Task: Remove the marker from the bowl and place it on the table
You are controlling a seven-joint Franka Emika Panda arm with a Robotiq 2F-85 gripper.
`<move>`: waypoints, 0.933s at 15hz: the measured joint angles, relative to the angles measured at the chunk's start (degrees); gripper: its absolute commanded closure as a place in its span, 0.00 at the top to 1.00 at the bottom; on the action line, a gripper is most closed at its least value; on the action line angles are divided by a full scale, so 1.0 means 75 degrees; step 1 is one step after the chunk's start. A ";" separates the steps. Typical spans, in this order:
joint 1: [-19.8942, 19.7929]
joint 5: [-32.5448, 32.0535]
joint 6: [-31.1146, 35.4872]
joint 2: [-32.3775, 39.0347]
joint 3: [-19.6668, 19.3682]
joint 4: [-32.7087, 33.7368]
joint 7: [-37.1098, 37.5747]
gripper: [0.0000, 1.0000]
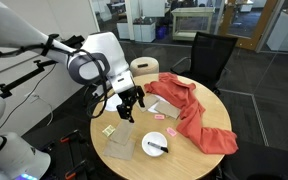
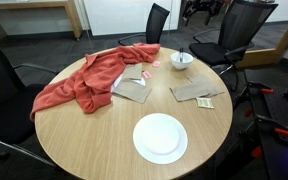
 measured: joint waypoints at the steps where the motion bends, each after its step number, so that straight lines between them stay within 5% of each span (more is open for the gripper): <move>1: 0.0001 -0.0060 0.0008 0.0125 -0.0059 0.0027 0.0000 1.00; 10: 0.0252 -0.0575 0.0893 0.1561 -0.0813 0.0596 0.0413 1.00; 14: 0.0579 -0.0569 0.1221 0.2267 -0.1240 0.0956 0.0421 0.73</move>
